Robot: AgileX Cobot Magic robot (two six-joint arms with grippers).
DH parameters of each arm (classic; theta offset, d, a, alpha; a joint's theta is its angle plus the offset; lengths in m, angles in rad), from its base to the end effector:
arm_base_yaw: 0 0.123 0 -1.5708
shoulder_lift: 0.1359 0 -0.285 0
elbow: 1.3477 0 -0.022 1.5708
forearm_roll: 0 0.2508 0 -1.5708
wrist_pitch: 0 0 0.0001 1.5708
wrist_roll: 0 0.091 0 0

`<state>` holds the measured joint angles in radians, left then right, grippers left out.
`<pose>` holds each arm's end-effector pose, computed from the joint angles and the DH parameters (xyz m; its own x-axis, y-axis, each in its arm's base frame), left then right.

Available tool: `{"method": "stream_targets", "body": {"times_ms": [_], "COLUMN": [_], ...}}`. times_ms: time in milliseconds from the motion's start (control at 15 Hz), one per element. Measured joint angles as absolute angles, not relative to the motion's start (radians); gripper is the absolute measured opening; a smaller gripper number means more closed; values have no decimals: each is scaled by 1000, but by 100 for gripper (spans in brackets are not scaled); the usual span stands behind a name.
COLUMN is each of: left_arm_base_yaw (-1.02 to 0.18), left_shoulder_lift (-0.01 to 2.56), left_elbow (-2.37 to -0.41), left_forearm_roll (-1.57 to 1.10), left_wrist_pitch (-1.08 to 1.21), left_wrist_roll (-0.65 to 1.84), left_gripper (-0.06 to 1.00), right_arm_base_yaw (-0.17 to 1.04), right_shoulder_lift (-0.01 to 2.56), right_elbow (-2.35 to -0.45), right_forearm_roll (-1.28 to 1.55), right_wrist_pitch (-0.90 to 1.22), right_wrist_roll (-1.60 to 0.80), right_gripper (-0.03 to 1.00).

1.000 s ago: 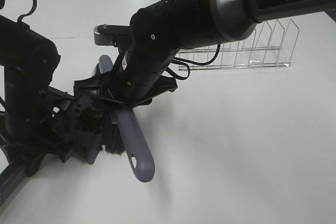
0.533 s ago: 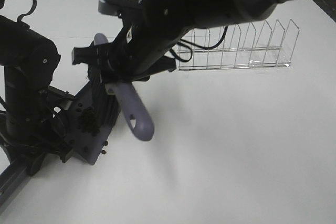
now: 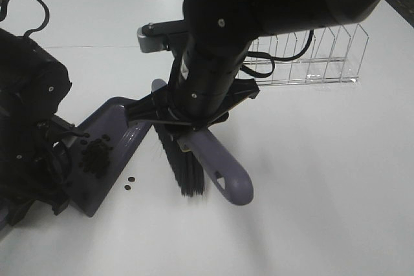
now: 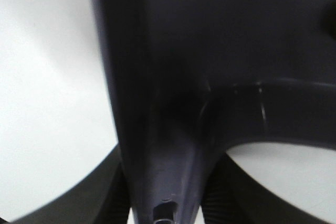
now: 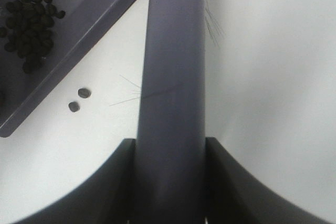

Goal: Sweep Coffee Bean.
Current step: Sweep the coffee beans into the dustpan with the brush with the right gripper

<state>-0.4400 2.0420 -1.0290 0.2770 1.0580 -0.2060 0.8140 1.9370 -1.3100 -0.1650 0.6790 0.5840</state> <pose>0.2777 -0.1068 0.0884 -0.8662 0.3355 0.3703 0.4395 0.8641 0.2453 0.2782 0.2809 0.1780 -0.8844 -0.2997 -0.3578 -0.3446 0.9363 0.0675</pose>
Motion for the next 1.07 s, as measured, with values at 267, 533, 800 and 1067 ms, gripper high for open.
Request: {"method": "stream_targets", "body": {"times_ms": [267,533,800,1067], "left_arm_base_yaw": [-440,-440,-430,-429], "left_shoulder_lift": [2029,2028,2026,2026], "left_elbow": [-978,-977,-976,-976], "left_forearm_roll": [251,243,195,193], "left_wrist_pitch": [1057,1057,1058,1057], "left_wrist_roll": [-210,-210,-180,-173], "left_gripper": [33,33,33,33], "right_arm_base_yaw": [890,891,877,804], "right_shoulder_lift": [1994,2038,2073,1995], "right_elbow": [-1298,-1298,-1294,-1290], "right_forearm_roll": [-205,-78,50,14], "right_wrist_pitch": [550,401,180,121], "right_wrist_roll": [722,724,720,689], "right_gripper": [31,31,31,31]}}
